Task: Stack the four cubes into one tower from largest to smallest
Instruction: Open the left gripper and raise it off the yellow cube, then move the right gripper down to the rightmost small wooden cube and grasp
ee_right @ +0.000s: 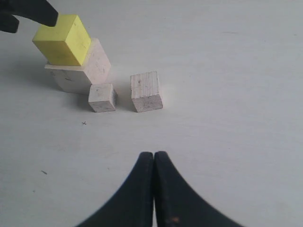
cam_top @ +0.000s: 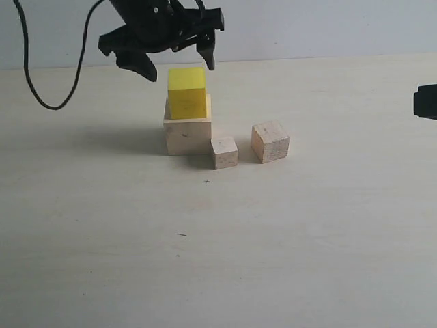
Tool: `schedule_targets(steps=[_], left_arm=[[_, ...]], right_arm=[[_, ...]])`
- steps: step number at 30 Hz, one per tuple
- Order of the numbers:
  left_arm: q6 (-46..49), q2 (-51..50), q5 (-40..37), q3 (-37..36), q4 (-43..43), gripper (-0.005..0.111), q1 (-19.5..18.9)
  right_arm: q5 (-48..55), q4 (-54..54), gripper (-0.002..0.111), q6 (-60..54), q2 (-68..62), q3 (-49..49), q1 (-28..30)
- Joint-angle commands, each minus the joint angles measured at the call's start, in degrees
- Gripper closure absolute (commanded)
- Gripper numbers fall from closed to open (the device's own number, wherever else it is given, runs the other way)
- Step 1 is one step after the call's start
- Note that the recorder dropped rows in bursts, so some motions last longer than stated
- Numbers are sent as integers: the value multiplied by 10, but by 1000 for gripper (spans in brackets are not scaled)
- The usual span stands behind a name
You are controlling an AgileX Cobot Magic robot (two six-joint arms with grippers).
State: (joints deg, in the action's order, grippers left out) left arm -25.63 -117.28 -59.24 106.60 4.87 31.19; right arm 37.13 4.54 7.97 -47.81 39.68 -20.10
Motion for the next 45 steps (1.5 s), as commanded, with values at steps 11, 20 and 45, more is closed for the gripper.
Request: schedule_targets(steps=[11, 20, 45], left_arm=[[84, 78, -107, 2, -21, 100, -3], [121, 120, -107, 0, -64, 98, -3], [104, 319, -107, -304, -154, 97, -4]], right_arm=[[-26, -31, 108, 5, -14, 4, -2], [-118, -112, 108, 68, -150, 16, -2], [-59, 76, 36, -118, -597, 342, -2]])
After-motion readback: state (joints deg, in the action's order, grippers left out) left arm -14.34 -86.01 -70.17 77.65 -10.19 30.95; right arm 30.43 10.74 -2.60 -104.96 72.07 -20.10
